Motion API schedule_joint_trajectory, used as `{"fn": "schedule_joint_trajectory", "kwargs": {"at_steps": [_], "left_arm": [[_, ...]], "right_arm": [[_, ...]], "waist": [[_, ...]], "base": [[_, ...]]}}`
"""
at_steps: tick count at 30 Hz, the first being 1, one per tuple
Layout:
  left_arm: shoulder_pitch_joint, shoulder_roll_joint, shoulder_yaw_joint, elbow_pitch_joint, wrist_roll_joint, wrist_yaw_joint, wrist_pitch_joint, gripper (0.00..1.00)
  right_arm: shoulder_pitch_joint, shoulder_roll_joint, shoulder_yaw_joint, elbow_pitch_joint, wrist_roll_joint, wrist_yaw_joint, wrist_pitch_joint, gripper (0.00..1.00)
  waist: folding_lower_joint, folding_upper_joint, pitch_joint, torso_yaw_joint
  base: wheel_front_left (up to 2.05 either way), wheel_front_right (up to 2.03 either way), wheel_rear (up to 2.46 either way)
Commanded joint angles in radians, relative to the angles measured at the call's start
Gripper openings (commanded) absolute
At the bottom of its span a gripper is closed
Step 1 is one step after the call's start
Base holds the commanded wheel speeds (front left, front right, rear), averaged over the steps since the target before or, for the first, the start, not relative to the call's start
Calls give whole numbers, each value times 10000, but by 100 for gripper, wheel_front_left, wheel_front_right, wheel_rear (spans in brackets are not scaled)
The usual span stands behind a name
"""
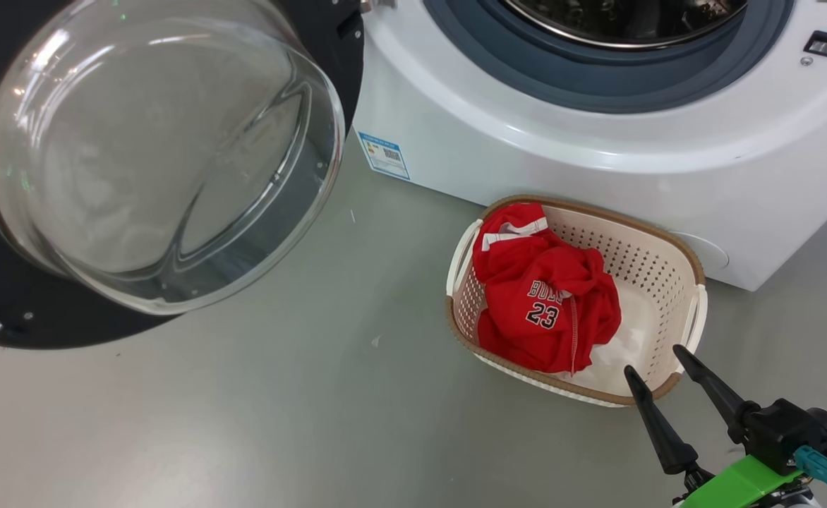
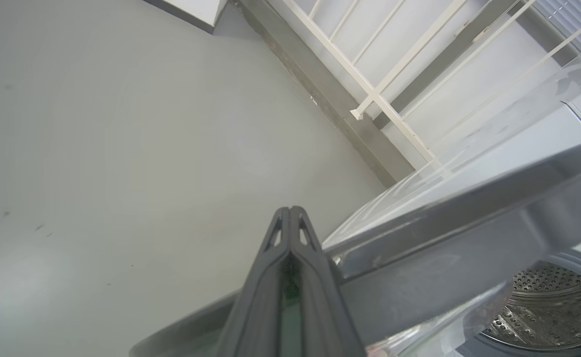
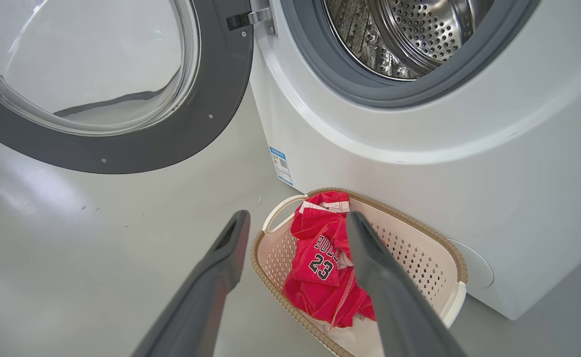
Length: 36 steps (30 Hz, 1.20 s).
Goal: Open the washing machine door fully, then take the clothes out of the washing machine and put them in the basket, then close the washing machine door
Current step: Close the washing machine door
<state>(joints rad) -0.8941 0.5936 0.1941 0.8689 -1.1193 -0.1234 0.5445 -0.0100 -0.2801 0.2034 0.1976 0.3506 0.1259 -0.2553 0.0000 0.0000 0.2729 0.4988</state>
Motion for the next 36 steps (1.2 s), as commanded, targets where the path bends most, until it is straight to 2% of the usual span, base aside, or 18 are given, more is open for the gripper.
{"fn": "schedule_joint_trajectory", "kwargs": {"at_steps": [1,9,17,36], "left_arm": [[218,483,-47,-487,-262,-72,381,0],[650,520,-341,-1174,-807,-73,938,0],[1252,615,-799,-2494,-1487,-73,1474,0],[2346,1317,-1842,-5033,-3176,-73,2880,0]], "right_arm": [[-233,-41,182,-190,-44,48,-65,100],[-192,61,134,-153,-38,48,-65,100],[-135,216,140,-99,-12,48,-65,100],[231,534,-90,-146,20,48,-65,100]], "waist": [[0,0,-79,-5],[0,0,-273,11],[0,0,-576,-10],[0,0,-1221,-445]], "base": [[0,0,0],[0,0,0],[0,0,0],[0,0,0]]}}
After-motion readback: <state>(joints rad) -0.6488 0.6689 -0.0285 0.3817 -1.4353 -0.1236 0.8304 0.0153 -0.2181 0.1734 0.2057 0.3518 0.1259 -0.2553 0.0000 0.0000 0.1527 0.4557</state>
